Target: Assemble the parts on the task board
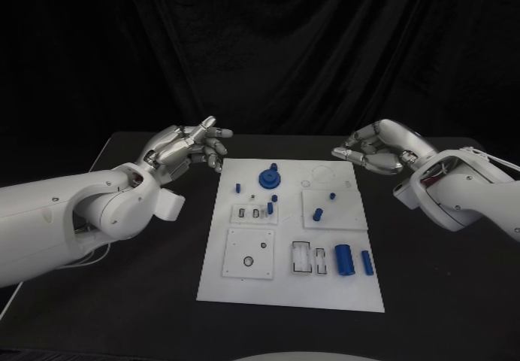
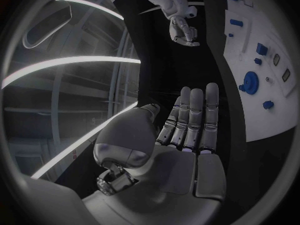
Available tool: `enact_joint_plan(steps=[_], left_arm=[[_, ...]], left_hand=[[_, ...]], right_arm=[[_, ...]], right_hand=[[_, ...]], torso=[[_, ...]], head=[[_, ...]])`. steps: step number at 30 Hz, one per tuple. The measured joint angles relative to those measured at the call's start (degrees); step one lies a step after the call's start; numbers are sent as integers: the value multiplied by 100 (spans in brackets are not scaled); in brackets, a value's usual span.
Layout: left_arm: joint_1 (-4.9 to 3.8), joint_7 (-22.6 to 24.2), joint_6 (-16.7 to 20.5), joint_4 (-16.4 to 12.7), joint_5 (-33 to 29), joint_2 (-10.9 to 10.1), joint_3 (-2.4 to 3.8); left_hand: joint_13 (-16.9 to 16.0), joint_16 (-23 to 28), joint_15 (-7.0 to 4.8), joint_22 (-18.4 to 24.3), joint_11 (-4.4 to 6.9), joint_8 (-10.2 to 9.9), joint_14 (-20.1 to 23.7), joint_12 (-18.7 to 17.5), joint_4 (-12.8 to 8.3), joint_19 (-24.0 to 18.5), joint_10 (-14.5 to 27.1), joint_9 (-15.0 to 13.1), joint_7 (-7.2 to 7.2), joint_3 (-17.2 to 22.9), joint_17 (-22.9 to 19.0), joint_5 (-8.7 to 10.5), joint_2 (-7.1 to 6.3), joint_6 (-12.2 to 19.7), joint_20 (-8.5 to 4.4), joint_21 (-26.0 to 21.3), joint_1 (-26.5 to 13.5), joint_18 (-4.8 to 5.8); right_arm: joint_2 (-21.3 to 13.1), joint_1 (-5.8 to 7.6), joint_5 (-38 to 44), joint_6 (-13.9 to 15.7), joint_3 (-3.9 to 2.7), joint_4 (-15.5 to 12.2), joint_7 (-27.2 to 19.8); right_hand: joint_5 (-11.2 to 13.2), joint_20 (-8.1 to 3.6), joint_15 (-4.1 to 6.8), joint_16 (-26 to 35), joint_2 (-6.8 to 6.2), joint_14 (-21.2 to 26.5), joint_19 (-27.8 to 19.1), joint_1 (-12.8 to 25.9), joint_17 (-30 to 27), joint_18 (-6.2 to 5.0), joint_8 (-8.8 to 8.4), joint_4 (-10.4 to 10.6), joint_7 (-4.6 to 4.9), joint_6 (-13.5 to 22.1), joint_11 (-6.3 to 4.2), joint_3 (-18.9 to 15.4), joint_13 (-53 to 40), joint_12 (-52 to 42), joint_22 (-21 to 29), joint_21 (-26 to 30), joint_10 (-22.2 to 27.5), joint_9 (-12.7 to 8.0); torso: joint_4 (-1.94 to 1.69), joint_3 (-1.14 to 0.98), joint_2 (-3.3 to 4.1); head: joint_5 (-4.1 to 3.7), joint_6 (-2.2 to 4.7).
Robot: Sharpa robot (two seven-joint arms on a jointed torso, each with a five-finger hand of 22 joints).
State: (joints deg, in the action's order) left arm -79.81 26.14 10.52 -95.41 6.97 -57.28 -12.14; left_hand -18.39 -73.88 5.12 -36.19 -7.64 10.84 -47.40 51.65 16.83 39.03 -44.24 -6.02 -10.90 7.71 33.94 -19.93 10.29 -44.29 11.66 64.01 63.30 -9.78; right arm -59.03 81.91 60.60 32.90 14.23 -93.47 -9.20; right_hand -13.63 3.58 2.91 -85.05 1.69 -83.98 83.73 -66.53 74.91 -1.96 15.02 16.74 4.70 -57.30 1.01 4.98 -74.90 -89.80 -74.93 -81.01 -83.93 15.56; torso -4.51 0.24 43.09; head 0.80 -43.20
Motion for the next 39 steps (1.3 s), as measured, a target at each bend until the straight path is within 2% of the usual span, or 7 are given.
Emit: enact_joint_plan(steps=[4, 8, 10, 18, 23, 31, 39], left_arm=[[-48, -353, 124, 19, 574, 144, 5], [-73, -667, 251, 37, 1303, 253, 5], [-82, -832, 307, 47, 1690, 329, 2], [-106, -1314, 314, 330, 2659, 691, 4], [-106, -1635, 129, 632, 2912, 926, 4], [-105, -2351, -331, 1049, 3109, 1295, 3], [-102, -3474, -840, 1196, 3829, 1577, 2]], left_hand=[[-351, -738, -201, -417, 204, 258, -1450, 228, -188, 406, -425, -90, 166, 129, 1715, -789, -42, -567, -192, 495, 588, 1], [-855, -1341, -410, -1533, 396, 513, -3133, 518, -481, 1644, -1038, -241, 343, 503, 3745, -460, -210, -768, -391, 1136, 1110, 110], [-1768, -1522, -457, -2386, 446, 613, -3569, 970, -493, 2477, -1505, -331, 361, 638, 4039, -292, -293, -786, -458, 1496, 1200, 325], [-5473, -1597, -441, -3667, 399, 734, -3648, 3139, -26, 3560, -3370, -518, 333, 405, 4101, 52, -301, -687, -428, 2008, 564, 544], [-5657, -1597, -441, -3876, 413, 800, -3647, 3789, 2, 4200, -3951, -582, 355, 36, 4101, 199, -117, -716, -432, 2274, -61, 694], [-5659, -1597, -494, -3876, 490, 980, -3654, 3816, -15, 4468, -3977, -765, 467, -377, 4100, 373, -14, -886, -522, 2396, -407, 769], [-5659, -1597, -706, -3875, 682, 1706, -3665, 3816, -119, 4497, -3979, -1835, 644, -621, 4100, 649, -403, -877, -702, 2463, 61, 859]], right_arm=[[-76, -113, -878, 53, 8, 6, -293], [-141, -179, -1860, 36, 5, 4, -599], [-177, -215, -2285, 7, 4, 22, -726], [-223, -421, -3204, -15, 4, 103, -956], [-206, -531, -3421, -38, 6, 175, -1025], [-117, -621, -3531, -115, 6, 283, -1058], [-13, -695, -3444, -167, 4, 406, -1105]], right_hand=[[-592, 118, -151, 1508, 134, 913, -1445, -134, -1404, -534, 51, 3, 95, 67, 86, -215, 0, 937, 1, 2467, 960, 47], [-858, 265, -322, 2308, 153, 1902, -2418, -114, -2352, -700, 47, -17, 226, 239, 229, -312, 482, 1816, 292, 3866, 2363, 29], [-935, 379, -464, 2884, 282, 2780, -2951, -79, -2977, -703, 45, 5, 301, 318, 334, -426, 1438, 2795, 543, 4542, 3887, 24], [-1056, 442, -493, 2954, 407, 2930, -2999, -42, -3156, -792, 84, 17, 311, 327, 359, -514, 1853, 2985, 678, 4818, 4108, 24], [-1217, 459, -486, 2909, 506, 2923, -2932, -145, -3201, -792, 124, 17, 295, 342, 355, -514, 1978, 2985, 718, 4862, 4104, 33], [-1362, 461, -460, 2887, 483, 2896, -2853, -303, -3259, -791, 157, 17, 290, 348, 327, -514, 2112, 2985, 744, 4918, 4074, 35], [-1473, 419, -416, 2847, 487, 2818, -2771, -383, -3304, -790, 183, 16, 290, 347, 286, -514, 2219, 2940, 760, 4940, 4032, 35]], torso=[[29, -38, -103], [53, -73, -190], [74, -94, -233], [149, -199, -394], [176, -247, -437], [217, -291, -457], [252, -308, -454]], head=[[59, -42], [119, -90], [158, -124], [227, -194], [247, -152], [307, -171], [335, -189]])
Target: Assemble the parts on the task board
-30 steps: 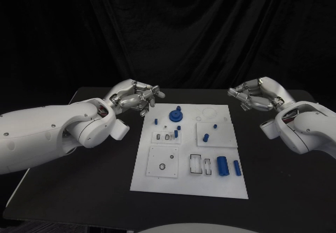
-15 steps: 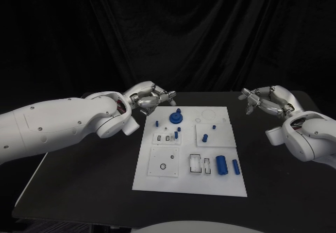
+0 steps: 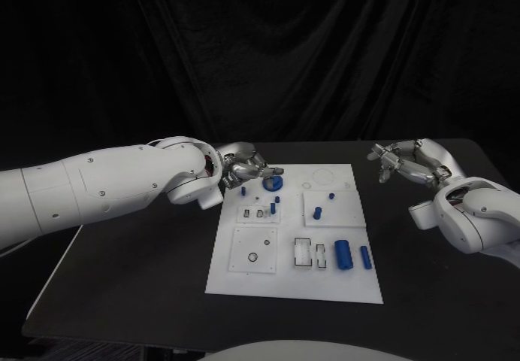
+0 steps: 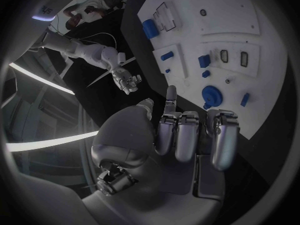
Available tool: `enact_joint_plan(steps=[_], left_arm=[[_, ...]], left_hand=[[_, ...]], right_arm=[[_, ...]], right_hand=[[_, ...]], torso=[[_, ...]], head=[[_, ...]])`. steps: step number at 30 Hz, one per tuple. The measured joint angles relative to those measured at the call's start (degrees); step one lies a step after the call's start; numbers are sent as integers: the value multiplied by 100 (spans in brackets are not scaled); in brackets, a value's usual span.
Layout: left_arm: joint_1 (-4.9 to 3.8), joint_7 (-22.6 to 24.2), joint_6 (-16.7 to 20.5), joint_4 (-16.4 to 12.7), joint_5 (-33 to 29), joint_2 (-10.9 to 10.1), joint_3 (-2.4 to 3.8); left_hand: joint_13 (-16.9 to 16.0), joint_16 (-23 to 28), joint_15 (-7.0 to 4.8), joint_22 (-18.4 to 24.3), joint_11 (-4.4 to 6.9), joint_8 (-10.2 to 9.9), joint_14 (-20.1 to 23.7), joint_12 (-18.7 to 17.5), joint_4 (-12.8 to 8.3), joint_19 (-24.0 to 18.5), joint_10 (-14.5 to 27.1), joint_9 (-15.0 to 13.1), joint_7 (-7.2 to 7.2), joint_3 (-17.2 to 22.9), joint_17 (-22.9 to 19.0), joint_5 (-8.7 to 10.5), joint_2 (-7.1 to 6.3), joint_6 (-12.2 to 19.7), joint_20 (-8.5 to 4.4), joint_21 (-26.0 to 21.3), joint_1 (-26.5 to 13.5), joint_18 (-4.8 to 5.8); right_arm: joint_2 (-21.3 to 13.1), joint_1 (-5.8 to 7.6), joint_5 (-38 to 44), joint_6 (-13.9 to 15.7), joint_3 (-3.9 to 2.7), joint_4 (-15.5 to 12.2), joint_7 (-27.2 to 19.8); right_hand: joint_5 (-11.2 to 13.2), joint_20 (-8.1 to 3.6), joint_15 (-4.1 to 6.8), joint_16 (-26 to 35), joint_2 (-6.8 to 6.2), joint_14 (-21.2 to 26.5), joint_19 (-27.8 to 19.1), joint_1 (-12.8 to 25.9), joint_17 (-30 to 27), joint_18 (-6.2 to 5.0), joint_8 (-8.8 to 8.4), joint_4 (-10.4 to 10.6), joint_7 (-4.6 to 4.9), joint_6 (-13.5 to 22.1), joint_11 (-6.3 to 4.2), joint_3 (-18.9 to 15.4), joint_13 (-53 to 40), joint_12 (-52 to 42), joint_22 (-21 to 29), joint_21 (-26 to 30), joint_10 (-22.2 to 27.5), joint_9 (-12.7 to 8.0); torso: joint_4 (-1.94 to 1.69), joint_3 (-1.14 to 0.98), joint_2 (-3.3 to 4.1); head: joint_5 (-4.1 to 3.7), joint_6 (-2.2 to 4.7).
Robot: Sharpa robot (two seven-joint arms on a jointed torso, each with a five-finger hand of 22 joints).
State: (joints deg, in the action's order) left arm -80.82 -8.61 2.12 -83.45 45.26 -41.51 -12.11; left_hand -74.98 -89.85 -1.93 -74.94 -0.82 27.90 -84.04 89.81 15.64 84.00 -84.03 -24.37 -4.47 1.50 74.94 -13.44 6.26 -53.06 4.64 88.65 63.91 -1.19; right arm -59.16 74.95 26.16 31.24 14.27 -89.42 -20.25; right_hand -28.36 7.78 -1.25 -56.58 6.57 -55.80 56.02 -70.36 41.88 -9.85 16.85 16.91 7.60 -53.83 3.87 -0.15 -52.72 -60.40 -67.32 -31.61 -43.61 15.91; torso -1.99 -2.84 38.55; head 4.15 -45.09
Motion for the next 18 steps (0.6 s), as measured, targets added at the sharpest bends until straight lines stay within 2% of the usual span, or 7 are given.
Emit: enact_joint_plan(steps=[4, 6, 9, 12, 18], left_arm=[[1, -646, -290, 43, 323, 94, 0], [2, -907, -403, 78, 421, 130, 0], [4, -1284, -542, 118, 535, 197, -1], [4, -1567, -626, 118, 614, 256, -1], [4, -1925, -700, 46, 755, 371, 0]], left_hand=[[0, 0, -75, 0, 83, 483, 12, 0, 44, 5, 12, -852, 100, -106, 0, 142, 12, 195, -89, 0, -19, -2], [0, 0, -107, 0, 110, 633, -3, 0, 57, -1, -4, -1205, 139, -164, 0, 219, 42, 253, -99, 0, -124, -2], [0, 0, -139, 1, 162, 806, 9, 0, 32, -3, -8, -1658, 179, -188, 0, 223, 49, 293, -138, 0, -129, -1], [0, 0, -178, 1, 182, 876, 12, 0, 6, -2, 9, -1946, 201, -162, -1, 223, 56, 357, -180, -24, -122, -1], [0, 0, -198, 1, 188, 967, -9, 0, -72, 9, 4, -2399, 222, -84, -1, 223, 95, 435, -191, -39, -83, -2]], right_arm=[[8, -28, 140, 2, 2, 32, -39], [21, -32, 210, 9, 2, 41, -58], [27, -48, 334, 24, 1, 49, -89], [19, -65, 456, 50, 1, 50, -115], [2, -76, 643, 105, 1, 50, -144]], right_hand=[[-63, 1, 0, -22, -40, 0, 41, -40, -18, 0, 0, 0, 0, 0, -20, 0, 38, 0, 4, 21, -21, 0], [-90, 1, 0, -22, -40, 0, 41, -40, -27, 0, 22, 0, 0, 0, -6, 0, 57, 0, 6, 21, -35, 0], [-90, -19, 21, -22, -61, -21, 61, -61, -30, 0, 22, 0, 0, 0, 1, 0, 71, 0, 6, 21, -42, 0], [-131, -19, 5, -22, -61, -37, 61, -61, -45, 0, 22, 0, 0, 0, 1, 0, 89, 0, 12, 21, -42, 0], [-159, -20, 21, -21, -89, -52, 103, -91, -59, 0, 25, 0, -21, -22, -19, 0, 122, 0, 12, 44, -62, 0]], torso=[[0, -8, -4], [3, -16, -8], [16, -28, -14], [25, -34, -20], [18, -25, -14]], head=[[-18, -49], [-41, -83], [-55, -126], [-67, -162], [-79, -211]])
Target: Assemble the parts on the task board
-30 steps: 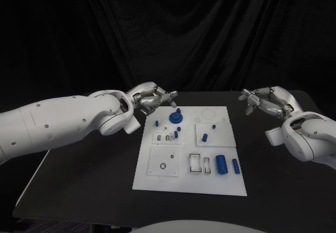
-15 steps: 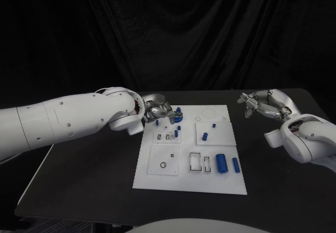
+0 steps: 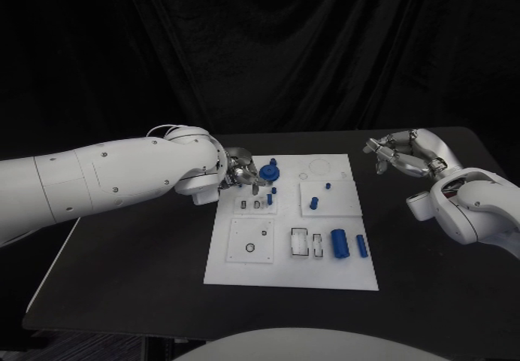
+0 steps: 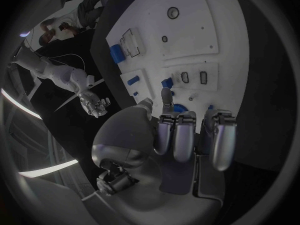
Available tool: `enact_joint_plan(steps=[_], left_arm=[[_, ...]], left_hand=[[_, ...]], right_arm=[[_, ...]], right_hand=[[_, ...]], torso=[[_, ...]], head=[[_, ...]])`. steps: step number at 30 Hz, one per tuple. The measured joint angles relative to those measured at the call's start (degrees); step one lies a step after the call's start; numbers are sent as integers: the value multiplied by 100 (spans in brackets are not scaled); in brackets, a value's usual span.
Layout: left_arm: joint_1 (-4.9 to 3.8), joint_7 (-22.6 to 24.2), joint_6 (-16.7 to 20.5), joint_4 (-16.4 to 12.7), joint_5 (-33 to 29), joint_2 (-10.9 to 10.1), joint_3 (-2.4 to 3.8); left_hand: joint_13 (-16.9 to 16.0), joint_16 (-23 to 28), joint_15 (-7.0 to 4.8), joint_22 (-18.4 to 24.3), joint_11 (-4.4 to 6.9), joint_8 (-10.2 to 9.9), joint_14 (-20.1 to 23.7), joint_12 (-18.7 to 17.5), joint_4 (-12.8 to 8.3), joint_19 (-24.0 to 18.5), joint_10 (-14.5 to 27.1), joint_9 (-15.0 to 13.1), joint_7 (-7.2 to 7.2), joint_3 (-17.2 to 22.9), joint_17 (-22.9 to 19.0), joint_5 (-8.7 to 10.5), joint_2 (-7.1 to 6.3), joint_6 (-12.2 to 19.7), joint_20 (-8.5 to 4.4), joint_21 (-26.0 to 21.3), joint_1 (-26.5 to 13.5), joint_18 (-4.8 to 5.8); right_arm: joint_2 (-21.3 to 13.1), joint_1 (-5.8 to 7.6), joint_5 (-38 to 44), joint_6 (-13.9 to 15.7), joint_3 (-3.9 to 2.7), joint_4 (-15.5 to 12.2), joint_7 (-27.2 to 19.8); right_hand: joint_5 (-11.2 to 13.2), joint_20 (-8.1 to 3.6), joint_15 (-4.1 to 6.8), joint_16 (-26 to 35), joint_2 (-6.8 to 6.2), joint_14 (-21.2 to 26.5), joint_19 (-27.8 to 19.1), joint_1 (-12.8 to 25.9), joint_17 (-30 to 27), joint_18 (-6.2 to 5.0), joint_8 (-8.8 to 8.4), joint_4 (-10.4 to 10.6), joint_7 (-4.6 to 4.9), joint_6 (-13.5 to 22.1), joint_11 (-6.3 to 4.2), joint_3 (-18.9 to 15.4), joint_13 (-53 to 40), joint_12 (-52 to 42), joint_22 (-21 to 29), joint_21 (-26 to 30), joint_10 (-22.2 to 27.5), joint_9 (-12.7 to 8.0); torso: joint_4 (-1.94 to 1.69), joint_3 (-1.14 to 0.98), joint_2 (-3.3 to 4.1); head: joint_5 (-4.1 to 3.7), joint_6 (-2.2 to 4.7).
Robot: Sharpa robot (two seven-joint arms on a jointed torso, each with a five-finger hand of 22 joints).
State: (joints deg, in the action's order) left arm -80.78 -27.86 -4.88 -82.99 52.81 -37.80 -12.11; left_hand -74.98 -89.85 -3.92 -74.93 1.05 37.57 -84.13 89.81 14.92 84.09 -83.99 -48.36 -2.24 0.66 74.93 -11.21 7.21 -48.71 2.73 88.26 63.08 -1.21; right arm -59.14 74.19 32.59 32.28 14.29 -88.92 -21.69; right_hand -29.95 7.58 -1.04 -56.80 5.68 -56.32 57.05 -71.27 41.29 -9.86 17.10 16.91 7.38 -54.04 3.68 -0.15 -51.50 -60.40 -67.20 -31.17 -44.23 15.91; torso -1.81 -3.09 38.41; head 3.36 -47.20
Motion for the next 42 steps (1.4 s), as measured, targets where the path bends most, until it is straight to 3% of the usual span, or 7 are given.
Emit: enact_joint_plan(steps=[9, 17, 28, 35, 42], left_arm=[[17, -356, -8, -32, 575, 171, 0], [54, -544, 4, 34, 1047, 368, 0], [96, -667, 25, 212, 1286, 549, 0], [144, -710, -26, 272, 1330, 629, 0], [189, -710, -64, 330, 1351, 671, 0]], left_hand=[[0, 0, -19, 1, 36, 4, 19, 0, 0, -12, 4, -161, 0, 0, -1, 0, 0, 0, -29, -43, 0, -1], [1, 0, -30, 1, 36, -52, 7, 0, -16, -12, 4, -193, 32, 16, -1, -1, 0, -32, -29, -66, 0, -1], [1, 0, -39, 1, 35, -399, -2, -1, -64, -11, 4, -193, 40, 64, -1, -1, 0, -131, -70, -88, 0, -2], [2, 0, -59, 2, 36, -453, 19, -1, -79, -12, 4, -193, 41, 80, -1, -2, 0, -188, -70, -88, 0, -2], [2, 0, -59, 2, 56, -503, 19, -1, -95, -11, -17, -205, 50, 95, -2, -4, 0, -237, -70, -110, 0, -2]], right_arm=[[17, -16, 170, 50, 0, 3, -13], [34, -29, 295, 53, 0, 15, -12], [60, -47, 462, 50, 0, 21, -11], [90, -85, 541, 55, 0, 43, -34], [92, -92, 623, 97, 0, 45, -114]], right_hand=[[-43, -1, 26, -27, -2, -25, 41, -61, -25, 0, 21, 0, 0, 0, -20, 0, 54, -2, 6, 0, -21, 0], [-86, -20, 10, -27, 22, -40, 61, -127, -49, 0, 43, -18, -21, -21, -21, 18, 98, -23, 12, 23, -22, 0], [-135, -53, 58, -48, -12, -117, 133, -206, -88, 1, 66, -33, -41, -1, -30, 33, 91, -90, 17, 43, -195, 0], [-181, -54, 62, -48, -17, -152, 175, -271, -110, 1, 66, -32, -40, -1, -51, 66, 141, -90, 17, 44, -216, -1], [-236, -69, 53, -48, -40, -161, 191, -295, -126, 2, 66, -32, -61, -21, -58, 65, 155, -117, 17, 43, -222, -1]], torso=[[2, 28, 16], [8, 38, 21], [11, 43, 25], [32, 42, 27], [32, 38, 26]], head=[[88, -70], [100, -87], [102, -146], [160, -196], [166, -219]])
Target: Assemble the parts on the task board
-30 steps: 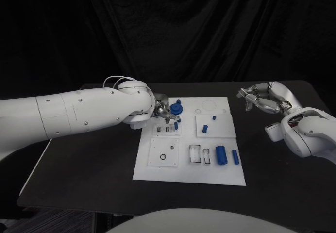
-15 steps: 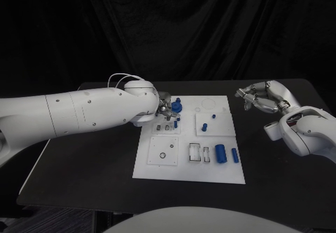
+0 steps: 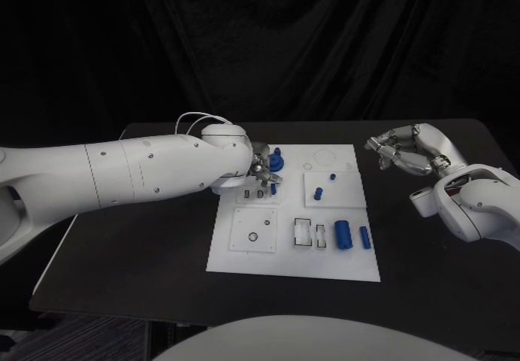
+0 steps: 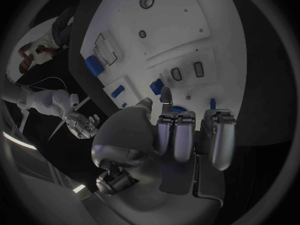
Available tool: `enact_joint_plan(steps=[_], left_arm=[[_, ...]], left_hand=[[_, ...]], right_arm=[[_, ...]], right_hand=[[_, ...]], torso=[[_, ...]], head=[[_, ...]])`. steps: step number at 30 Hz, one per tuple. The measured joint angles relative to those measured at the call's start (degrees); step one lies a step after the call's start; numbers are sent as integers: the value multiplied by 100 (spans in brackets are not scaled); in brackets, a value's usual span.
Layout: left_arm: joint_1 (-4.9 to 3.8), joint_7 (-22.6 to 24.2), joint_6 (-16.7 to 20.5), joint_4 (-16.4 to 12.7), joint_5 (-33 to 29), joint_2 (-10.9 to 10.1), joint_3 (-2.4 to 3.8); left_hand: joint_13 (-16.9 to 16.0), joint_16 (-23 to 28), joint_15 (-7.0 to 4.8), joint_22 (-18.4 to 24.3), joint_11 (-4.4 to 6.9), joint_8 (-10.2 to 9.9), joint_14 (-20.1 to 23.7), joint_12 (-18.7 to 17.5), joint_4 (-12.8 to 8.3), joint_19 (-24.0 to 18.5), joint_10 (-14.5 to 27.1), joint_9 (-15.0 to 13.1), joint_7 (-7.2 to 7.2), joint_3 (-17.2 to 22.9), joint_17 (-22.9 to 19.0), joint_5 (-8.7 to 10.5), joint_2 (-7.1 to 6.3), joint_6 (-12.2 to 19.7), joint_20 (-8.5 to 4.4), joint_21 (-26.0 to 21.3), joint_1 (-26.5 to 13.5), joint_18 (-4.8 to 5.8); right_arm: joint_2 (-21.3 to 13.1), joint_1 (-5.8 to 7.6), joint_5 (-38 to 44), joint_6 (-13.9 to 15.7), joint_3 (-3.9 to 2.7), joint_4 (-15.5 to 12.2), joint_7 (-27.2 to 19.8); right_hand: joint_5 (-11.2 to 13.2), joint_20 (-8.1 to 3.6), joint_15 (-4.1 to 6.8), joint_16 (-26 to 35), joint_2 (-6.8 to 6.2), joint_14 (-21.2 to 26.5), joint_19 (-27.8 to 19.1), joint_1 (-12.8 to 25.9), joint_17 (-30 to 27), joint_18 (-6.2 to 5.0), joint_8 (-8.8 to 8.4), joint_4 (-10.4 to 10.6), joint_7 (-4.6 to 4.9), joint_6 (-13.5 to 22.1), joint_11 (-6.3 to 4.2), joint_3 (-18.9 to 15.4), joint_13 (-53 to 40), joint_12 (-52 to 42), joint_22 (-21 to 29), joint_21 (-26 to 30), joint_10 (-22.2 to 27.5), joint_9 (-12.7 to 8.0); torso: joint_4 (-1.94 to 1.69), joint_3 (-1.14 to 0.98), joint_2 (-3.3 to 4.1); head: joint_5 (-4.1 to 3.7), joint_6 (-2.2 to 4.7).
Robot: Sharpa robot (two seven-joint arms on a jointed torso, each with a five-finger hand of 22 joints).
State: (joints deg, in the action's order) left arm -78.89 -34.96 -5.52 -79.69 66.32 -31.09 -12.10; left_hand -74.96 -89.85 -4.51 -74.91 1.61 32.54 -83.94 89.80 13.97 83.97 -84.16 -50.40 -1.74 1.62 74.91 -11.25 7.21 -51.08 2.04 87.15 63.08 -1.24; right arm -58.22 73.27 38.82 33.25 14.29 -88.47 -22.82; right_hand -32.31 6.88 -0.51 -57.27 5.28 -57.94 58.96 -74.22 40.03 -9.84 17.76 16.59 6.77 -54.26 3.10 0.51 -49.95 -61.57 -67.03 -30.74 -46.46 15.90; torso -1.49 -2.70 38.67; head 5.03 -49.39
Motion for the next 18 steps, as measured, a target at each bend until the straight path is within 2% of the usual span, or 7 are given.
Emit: enact_joint_plan(steps=[9, 18], left_arm=[[32, 7, -21, 43, 11, 41, 0], [59, 15, -21, 71, 16, 77, 0]], left_hand=[[0, 0, 0, 0, 0, -31, 0, 0, -2, 0, 0, 0, 0, 2, 0, 0, 0, 0, 0, -14, 0, 0], [0, 0, 0, 1, 0, -148, 0, 0, -15, 0, 0, 1, -20, 48, 0, -9, 0, -21, 0, -29, 0, 0]], right_arm=[[-19, -1, 65, 72, -2, -2, -87], [-21, -2, 92, 102, -1, -2, -115]], right_hand=[[-27, 8, 14, -20, 0, -26, 33, 0, -14, 0, 22, 1, 0, 0, 6, 31, 8, 1, 0, 22, -34, 0], [-50, 8, 14, -20, -16, -26, 33, -16, -15, -1, 22, 1, 0, 0, -14, 31, 8, -19, -1, 22, -54, 0]], torso=[[5, -3, -6], [4, 4, -4]], head=[[14, -47], [-23, -61]])
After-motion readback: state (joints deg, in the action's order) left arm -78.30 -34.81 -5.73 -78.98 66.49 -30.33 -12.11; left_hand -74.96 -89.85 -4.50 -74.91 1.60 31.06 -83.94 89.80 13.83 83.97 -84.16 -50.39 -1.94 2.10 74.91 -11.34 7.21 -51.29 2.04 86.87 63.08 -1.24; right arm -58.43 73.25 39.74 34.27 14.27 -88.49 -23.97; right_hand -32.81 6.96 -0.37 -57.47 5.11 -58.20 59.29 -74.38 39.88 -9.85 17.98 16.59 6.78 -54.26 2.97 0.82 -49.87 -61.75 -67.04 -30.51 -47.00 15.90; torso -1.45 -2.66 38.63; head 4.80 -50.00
